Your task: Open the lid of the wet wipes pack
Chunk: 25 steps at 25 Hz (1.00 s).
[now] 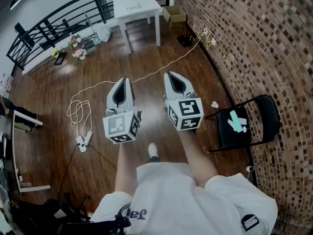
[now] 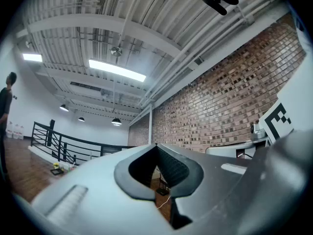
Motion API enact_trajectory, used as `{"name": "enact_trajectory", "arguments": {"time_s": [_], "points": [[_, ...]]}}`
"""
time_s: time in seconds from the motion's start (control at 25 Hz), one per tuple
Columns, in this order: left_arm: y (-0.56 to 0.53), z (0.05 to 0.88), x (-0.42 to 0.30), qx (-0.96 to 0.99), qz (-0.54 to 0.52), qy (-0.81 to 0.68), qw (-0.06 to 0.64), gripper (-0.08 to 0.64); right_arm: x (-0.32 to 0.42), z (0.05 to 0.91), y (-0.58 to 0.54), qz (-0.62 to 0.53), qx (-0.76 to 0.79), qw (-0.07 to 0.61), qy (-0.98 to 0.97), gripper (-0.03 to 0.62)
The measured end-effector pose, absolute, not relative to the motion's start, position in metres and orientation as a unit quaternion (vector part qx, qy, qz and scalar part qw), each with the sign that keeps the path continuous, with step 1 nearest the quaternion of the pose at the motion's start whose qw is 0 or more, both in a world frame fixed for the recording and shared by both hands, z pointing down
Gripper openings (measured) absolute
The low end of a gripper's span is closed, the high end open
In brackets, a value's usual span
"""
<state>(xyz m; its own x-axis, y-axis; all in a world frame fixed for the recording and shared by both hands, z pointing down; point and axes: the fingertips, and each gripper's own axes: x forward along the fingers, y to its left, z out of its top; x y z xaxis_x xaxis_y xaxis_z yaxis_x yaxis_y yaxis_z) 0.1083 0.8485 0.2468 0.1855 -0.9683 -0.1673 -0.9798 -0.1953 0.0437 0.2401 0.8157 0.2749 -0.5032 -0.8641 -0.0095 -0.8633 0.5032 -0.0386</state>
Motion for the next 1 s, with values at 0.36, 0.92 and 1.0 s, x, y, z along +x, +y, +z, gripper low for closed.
{"name": "enact_trajectory", "arguments": {"time_s": [0.36,0.92,1.0], "points": [[0.769,0.253,0.038,-0.766,0.069,0.638,0.033,0.015,0.149,0.282,0.737,-0.010,-0.473,-0.007,0.881,-0.012],[0.663,0.287,0.009,-0.762,0.053,0.645,-0.006,0.015,0.106,0.307,0.636,-0.029,-0.452,-0.021,0.892,-0.012],[0.635,0.285,0.008,-0.756,0.053,0.652,-0.004,0.015,0.106,0.304,0.606,-0.028,-0.444,-0.016,0.896,-0.012]]}}
